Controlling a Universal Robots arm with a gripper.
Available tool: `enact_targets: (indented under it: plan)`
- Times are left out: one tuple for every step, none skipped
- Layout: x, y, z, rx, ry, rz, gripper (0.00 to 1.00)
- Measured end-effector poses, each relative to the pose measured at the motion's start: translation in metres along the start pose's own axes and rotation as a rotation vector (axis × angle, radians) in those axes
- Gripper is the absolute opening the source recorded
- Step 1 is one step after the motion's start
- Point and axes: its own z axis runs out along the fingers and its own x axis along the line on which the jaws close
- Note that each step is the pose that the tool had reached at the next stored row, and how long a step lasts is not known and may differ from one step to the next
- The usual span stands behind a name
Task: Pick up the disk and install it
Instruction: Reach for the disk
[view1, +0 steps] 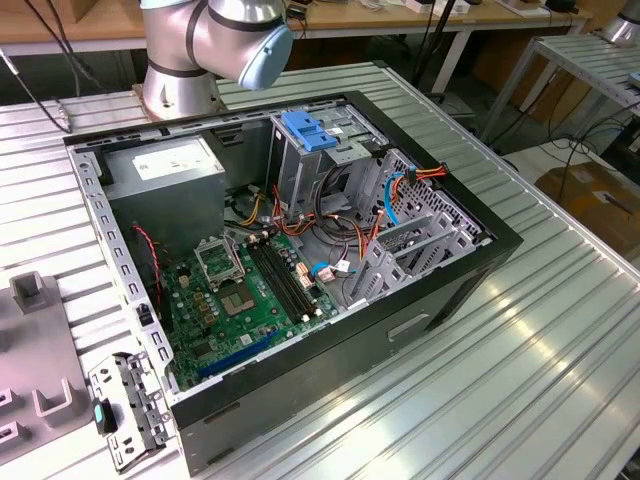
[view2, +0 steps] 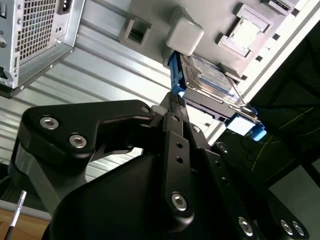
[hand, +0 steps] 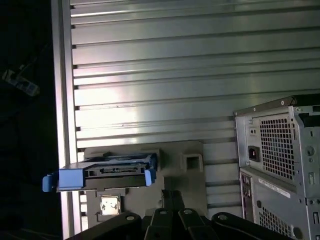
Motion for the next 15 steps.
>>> enact_targets:
  plan:
    - [0.0045,0.0,0.0004,0.0001,0.001,0.0,0.11]
    - [0.0093,0.0,0.001,0.0001,0.0016,0.0,0.11]
    - [0.0139,0.0002,0.0014,0.0002,0.0022,0.0,0.11]
    - [0.0187,0.0005,0.0019,0.0003,0.0028,0.0,0.11]
    - [0.0243,0.0008,0.0026,0.0002,0.0033,0.0,0.11]
    - [0.0309,0.0013,0.0032,0.0003,0.0042,0.0,0.11]
    - [0.0362,0.0014,0.0037,0.0005,0.0052,0.0,0.11]
    - [0.0404,0.0012,0.0041,0.0004,0.0059,0.0,0.11]
    - [0.049,0.0008,0.005,0.0005,0.0076,0.0,0.11]
    - [0.0551,0.0006,0.0054,0.0008,0.0092,0.0,0.11]
    - [0.0598,0.0005,0.006,0.0007,0.01,0.0,0.11]
    - [0.0675,0.0005,0.0067,0.0009,0.0116,0.0,0.11]
    - [0.0747,0.0006,0.0073,0.001,0.0133,0.0,0.11]
    - [0.0829,0.0003,0.008,0.0011,0.0149,0.0,0.11]
    - [0.0886,0.0,0.0084,0.0012,0.0164,0.001,0.11]
